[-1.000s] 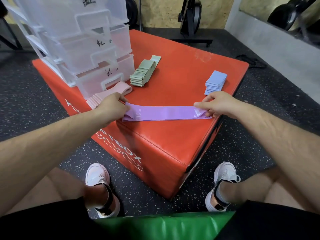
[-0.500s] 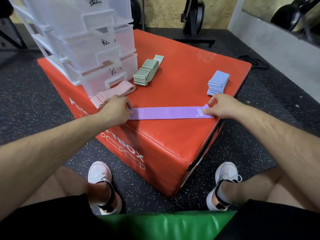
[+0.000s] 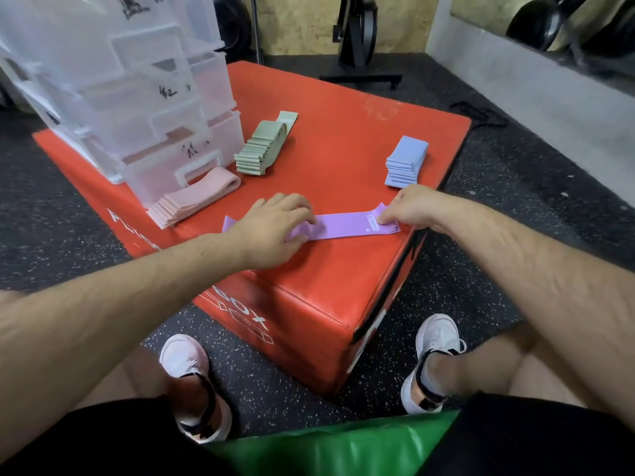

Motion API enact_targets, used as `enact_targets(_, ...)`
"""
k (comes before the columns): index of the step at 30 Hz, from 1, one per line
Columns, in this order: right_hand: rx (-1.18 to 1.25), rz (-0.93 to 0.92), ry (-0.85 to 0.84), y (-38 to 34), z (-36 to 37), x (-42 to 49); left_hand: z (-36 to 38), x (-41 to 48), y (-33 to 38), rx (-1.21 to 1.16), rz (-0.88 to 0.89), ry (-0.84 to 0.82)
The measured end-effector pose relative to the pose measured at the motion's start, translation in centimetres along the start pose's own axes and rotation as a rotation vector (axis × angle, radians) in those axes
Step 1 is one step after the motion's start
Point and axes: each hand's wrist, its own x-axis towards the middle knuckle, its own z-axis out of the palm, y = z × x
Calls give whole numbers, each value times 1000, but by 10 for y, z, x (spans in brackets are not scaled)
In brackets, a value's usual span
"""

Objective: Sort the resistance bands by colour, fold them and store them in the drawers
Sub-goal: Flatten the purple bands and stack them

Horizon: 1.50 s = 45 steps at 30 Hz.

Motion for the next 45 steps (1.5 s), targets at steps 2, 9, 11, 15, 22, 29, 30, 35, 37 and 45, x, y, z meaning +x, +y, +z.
enact_targets(2, 27, -26, 13, 2, 0, 3, 5, 9, 6, -27, 39, -56)
enact_targets(9, 161, -42, 106, 7, -33, -3, 11, 44, 24, -130, 26, -199)
enact_targets(11, 227, -33, 158, 7, -49, -8, 12, 58, 32, -182, 1, -273)
enact_targets(15, 294, -66, 63, -4, -60, -19, 8, 80, 43, -414, -127, -265)
enact_targets(22, 205, -169, -69, -56, -23, -22, -13, 75, 28, -718, -311, -30)
enact_targets(29, 76, -254, -154, -104, 25, -18, -28, 23, -7, -628, -364, -4)
enact_targets(30, 65, -266, -163, -110, 31, -18, -27, 16, -12, -622, -371, -18)
enact_targets(35, -15, -291, -177, -133, 59, -16, -22, -8, -37, -514, -398, -72)
enact_targets(37, -41, -306, -221, -137, 68, -14, -20, -11, -43, -456, -395, -57)
enact_targets(45, 2, -391, -216, -127, 39, -6, -34, -8, -40, -87, -220, -152)
